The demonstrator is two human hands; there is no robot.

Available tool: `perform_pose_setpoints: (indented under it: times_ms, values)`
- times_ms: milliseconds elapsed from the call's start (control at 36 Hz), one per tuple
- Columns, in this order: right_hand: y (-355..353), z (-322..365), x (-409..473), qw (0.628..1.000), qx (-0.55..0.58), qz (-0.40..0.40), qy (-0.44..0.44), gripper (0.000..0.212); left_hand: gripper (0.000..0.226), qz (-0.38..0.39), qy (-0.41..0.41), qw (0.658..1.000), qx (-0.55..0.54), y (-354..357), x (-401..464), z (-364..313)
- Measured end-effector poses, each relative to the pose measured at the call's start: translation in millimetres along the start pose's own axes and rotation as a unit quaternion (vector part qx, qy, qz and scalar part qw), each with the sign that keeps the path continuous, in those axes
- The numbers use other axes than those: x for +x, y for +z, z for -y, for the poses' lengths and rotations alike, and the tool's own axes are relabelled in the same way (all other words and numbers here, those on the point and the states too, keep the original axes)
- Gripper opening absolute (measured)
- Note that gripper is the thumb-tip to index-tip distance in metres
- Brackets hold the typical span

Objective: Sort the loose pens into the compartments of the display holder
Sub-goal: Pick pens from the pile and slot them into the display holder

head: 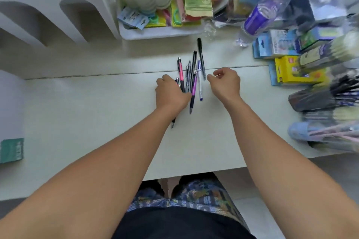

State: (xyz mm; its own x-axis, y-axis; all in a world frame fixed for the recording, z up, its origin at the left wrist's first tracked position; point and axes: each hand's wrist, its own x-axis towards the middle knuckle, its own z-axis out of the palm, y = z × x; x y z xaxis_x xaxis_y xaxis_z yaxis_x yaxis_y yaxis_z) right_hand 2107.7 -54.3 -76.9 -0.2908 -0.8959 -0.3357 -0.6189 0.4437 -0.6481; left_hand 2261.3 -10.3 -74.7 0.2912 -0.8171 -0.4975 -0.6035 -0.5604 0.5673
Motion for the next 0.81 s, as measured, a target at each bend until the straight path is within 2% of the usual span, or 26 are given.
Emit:
perform_pose_setpoints:
  times_ms: [139,306,389,444,500,556,583,611,639,694,750,806]
  values:
    - [6,-4,15,0.997,-0.012,0.054,-0.045,0.022,0.070,-0.029,-0.038,0.998,0.044,21,11,-22]
    - [0,-28,3,0.994,0.004,0.073,-0.078,0.018,0.054,-0.080,-0.057,0.985,0.140,41,17,-32]
    - [-6,-42,-8,0.994,0.022,0.075,-0.076,0.013,0.046,-0.079,-0.034,0.973,0.214,42,18,-29]
    - [-11,-51,-14,0.993,0.032,0.082,-0.078,0.011,0.044,-0.072,-0.012,0.972,0.222,38,18,-24]
    - [-18,-54,-21,0.992,0.044,0.082,-0.082,0.010,0.036,-0.059,-0.008,0.983,0.172,29,16,-22]
    - [-27,-52,-28,0.991,0.065,0.067,-0.096,0.009,0.018,-0.030,-0.015,0.996,0.082,19,9,-21]
    - [-31,-48,-31,0.989,0.086,0.061,-0.102,0.009,0.006,-0.005,-0.017,1.000,0.010,13,2,-23]
    - [-36,-40,-35,0.986,0.115,0.063,-0.103,0.010,0.005,0.030,-0.027,0.995,-0.090,9,-8,-25]
    - [-40,-31,-38,0.981,0.148,0.077,-0.099,0.011,0.008,0.072,-0.052,0.975,-0.202,3,-22,-30]
    - [-48,-7,-43,0.961,0.221,0.145,-0.078,0.010,0.016,0.151,-0.095,0.910,-0.373,-8,-50,-37]
    - [-52,19,-46,0.921,0.305,0.239,-0.039,0.017,0.023,0.232,-0.089,0.864,-0.437,-18,-80,-41]
    - [-53,43,-49,0.886,0.355,0.298,-0.013,0.023,0.024,0.284,-0.075,0.840,-0.457,-28,-104,-42]
